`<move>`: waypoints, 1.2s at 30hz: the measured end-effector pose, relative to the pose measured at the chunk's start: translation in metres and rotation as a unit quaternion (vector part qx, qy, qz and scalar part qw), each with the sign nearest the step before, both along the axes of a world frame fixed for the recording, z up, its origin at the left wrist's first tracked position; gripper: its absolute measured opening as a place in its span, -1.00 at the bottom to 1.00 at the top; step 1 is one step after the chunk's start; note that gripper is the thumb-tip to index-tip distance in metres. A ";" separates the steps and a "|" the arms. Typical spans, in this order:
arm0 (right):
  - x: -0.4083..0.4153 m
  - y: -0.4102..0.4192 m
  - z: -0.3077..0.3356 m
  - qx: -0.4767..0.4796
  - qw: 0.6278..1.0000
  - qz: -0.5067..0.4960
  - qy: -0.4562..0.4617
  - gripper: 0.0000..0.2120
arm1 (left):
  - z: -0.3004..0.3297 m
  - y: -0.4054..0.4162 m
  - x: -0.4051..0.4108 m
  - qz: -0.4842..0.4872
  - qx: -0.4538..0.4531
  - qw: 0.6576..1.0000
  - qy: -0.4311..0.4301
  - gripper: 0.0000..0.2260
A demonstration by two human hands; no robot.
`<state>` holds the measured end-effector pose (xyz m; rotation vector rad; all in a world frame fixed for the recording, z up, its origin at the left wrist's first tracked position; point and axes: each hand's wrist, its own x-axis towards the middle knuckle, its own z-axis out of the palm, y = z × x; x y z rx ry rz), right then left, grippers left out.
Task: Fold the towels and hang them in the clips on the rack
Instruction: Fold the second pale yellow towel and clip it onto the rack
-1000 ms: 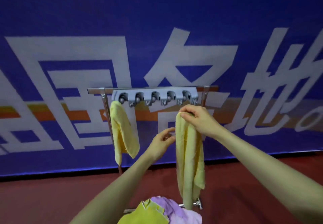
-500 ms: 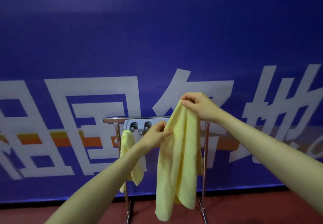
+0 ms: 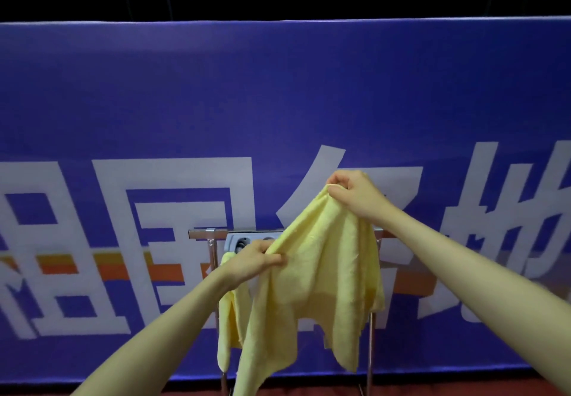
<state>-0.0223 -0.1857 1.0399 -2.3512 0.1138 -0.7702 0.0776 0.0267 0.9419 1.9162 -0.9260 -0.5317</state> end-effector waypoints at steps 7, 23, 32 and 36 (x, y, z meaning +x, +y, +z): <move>0.006 -0.003 -0.005 0.011 1.000 0.000 0.020 -0.88 | -0.004 0.010 0.011 -0.006 -0.048 0.996 0.074 -0.57; -0.012 -0.012 -0.022 0.012 0.996 -0.081 0.032 -0.86 | -0.040 0.071 0.044 0.080 0.222 0.966 -0.107 -0.76; -0.012 -0.035 -0.042 0.068 0.983 -0.153 0.073 -0.80 | -0.034 0.096 0.049 0.181 0.159 0.967 -0.085 -0.79; -0.015 -0.033 -0.049 0.066 0.982 -0.152 0.092 -0.81 | -0.007 0.091 0.031 0.231 -0.115 0.965 0.050 -0.82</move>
